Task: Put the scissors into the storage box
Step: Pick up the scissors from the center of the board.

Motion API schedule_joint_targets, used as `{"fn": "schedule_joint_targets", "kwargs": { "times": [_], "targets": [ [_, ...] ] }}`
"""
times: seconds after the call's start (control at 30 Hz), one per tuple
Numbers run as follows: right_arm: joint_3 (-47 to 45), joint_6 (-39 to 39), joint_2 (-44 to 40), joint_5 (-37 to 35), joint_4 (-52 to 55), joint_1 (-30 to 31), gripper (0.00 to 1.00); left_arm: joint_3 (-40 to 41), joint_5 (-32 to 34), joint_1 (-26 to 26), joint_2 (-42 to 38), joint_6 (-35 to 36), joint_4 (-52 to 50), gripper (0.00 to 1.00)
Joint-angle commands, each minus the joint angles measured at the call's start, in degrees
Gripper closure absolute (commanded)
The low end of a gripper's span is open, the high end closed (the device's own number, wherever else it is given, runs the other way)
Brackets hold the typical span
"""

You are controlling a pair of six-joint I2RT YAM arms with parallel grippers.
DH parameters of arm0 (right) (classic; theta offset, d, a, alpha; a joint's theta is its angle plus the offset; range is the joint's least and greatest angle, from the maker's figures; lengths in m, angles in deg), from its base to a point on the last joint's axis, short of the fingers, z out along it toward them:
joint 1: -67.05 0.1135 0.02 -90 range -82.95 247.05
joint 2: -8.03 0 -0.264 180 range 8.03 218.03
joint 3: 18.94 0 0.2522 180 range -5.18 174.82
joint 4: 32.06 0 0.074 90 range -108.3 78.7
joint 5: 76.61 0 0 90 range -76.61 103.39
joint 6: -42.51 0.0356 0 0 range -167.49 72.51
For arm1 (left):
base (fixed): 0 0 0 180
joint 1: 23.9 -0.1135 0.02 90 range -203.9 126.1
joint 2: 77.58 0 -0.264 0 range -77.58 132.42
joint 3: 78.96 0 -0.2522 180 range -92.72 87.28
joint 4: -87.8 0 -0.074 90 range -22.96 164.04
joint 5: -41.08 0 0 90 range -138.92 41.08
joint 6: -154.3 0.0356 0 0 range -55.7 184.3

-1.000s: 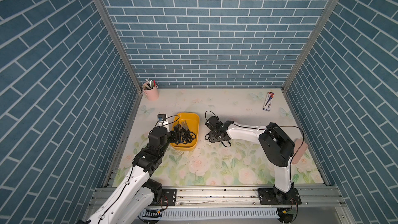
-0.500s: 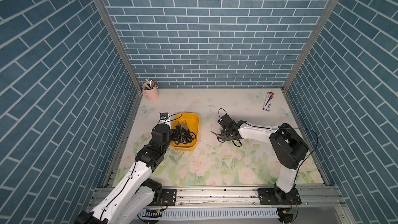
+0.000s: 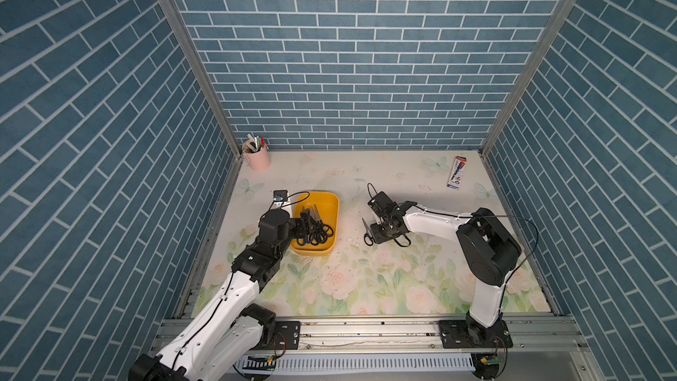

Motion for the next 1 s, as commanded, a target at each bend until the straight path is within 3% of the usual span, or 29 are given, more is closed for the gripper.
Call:
{"fn": "schedule_joint_targets", "kwargs": {
  "times": [0.0, 0.43, 0.97],
  "targets": [
    [0.09, -1.52, 3.95, 1.76, 2.87, -0.17, 0.64, -1.57, -1.04, -0.38, 0.43, -0.37, 0.63, 0.26],
    [-0.46, -0.89, 7.46, 0.47, 6.26, -0.18, 0.99, -1.49, -1.18, -0.34, 0.91, -0.41, 0.93, 0.25],
    [5.01, -0.69, 3.14, 0.34, 10.31, 0.01, 1.0, 0.2, 4.2, -0.31, -1.88, -3.32, 0.62, 0.25]
  ]
}}
